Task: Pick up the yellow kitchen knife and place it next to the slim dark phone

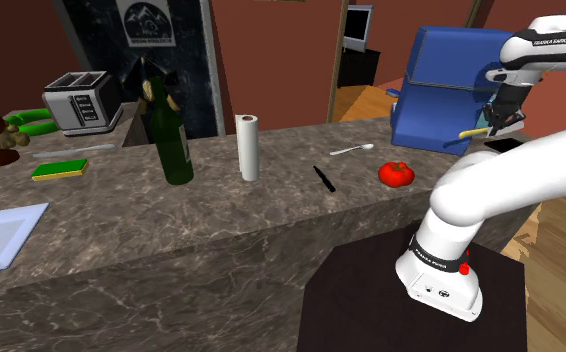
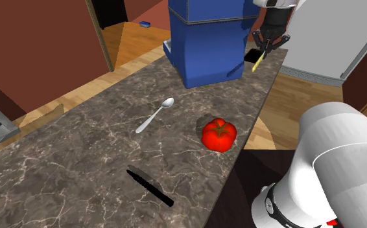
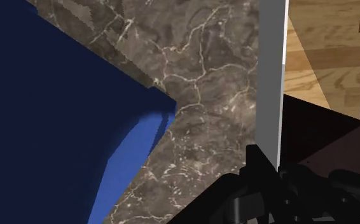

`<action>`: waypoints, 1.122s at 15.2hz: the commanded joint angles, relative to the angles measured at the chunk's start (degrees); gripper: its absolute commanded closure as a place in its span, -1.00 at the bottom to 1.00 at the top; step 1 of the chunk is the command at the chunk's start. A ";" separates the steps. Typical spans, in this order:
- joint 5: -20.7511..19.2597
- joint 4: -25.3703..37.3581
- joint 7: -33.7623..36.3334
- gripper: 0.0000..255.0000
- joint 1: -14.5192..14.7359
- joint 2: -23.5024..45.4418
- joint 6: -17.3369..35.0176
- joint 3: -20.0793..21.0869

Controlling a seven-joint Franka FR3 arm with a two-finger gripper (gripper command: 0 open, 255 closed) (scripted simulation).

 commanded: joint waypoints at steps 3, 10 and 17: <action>-1.42 6.10 -5.45 1.00 3.10 0.83 -0.14 -6.75; -3.75 15.38 -12.19 1.00 9.63 0.18 -0.63 -16.94; -6.14 12.18 -10.89 1.00 10.33 -1.11 3.28 -20.01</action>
